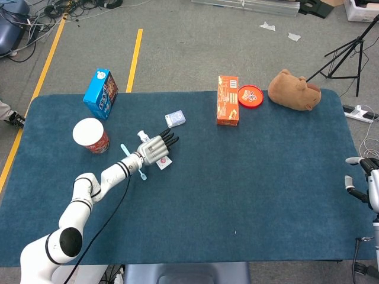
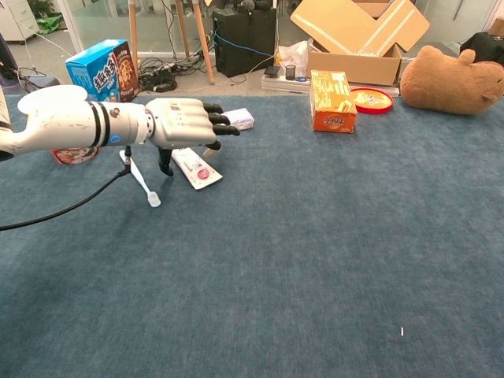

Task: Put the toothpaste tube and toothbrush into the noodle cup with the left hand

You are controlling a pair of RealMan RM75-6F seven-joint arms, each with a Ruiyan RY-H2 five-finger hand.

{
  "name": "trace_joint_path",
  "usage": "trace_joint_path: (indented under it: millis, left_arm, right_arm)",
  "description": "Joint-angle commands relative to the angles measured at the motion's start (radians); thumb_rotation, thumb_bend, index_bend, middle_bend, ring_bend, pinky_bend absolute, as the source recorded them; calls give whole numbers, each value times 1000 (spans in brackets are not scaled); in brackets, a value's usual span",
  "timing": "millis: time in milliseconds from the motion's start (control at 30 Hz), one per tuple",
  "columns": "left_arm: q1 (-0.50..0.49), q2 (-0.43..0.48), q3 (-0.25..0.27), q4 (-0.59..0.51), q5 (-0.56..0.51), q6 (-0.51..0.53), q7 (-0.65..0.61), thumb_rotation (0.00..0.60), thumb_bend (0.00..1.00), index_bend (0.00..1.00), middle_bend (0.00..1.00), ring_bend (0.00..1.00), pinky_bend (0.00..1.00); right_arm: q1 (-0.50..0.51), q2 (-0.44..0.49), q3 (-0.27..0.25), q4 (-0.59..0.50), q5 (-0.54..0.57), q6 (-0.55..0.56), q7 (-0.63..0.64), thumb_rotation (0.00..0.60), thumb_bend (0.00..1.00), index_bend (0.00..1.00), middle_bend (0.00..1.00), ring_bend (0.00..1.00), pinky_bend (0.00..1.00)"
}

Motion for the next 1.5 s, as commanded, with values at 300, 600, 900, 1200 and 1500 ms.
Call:
trace_joint_path:
  millis: [300, 600, 900, 1200, 1500]
  left_arm:
    - [6, -4, 6, 3, -3, -6, -11, 600, 0, 418, 0, 0, 0]
    - [9, -11, 13, 9, -1, -9, -16, 600, 0, 425, 0, 0, 0]
    - [12, -14, 15, 9, -3, -3, -24, 600, 0, 528, 0, 0, 0]
    - [14, -13, 8, 1, -12, 6, -44, 600, 0, 594, 0, 0, 0]
    - [14, -14, 10, -3, -11, 17, -41, 600, 0, 636, 0, 0, 0]
  right_arm:
    - [2, -2, 1, 4, 5, -6, -1, 600, 352, 389, 422, 290, 560]
    - [1, -1, 1, 3, 4, -3, 1, 600, 351, 389, 422, 290, 560]
    - [3, -1, 1, 5, 6, -6, 0, 600, 351, 388, 422, 290, 560]
    - [4, -2, 1, 5, 7, -10, 0, 600, 351, 388, 422, 290, 560]
    - [3, -2, 0, 3, 4, -6, -1, 600, 351, 389, 422, 290, 560]
